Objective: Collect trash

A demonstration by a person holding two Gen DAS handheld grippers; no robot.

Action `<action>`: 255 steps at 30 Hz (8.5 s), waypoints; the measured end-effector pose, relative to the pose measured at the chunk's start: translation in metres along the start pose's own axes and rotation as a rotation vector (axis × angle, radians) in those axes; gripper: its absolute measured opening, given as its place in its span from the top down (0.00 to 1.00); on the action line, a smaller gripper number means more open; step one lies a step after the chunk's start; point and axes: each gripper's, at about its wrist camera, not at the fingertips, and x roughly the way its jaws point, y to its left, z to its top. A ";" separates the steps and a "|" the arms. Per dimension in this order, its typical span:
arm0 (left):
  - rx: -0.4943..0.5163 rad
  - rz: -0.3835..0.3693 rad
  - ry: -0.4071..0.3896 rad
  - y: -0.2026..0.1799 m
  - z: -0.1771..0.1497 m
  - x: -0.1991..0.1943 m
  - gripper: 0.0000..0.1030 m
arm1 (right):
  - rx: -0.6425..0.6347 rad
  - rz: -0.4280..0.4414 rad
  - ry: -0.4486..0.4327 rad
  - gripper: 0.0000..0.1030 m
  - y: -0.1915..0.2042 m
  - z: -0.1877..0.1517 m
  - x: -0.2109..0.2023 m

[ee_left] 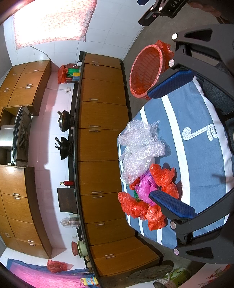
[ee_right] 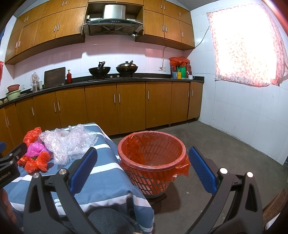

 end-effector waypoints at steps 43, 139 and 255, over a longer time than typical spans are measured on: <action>-0.047 0.059 0.053 0.030 -0.009 0.016 0.02 | -0.025 0.081 0.030 0.04 0.021 0.004 0.025; -0.063 -0.097 0.042 0.060 0.063 0.124 0.88 | 0.002 0.289 0.200 0.82 0.045 0.054 0.209; -0.164 0.310 0.166 0.217 0.009 0.155 0.40 | -0.273 0.721 0.422 0.89 0.259 -0.012 0.223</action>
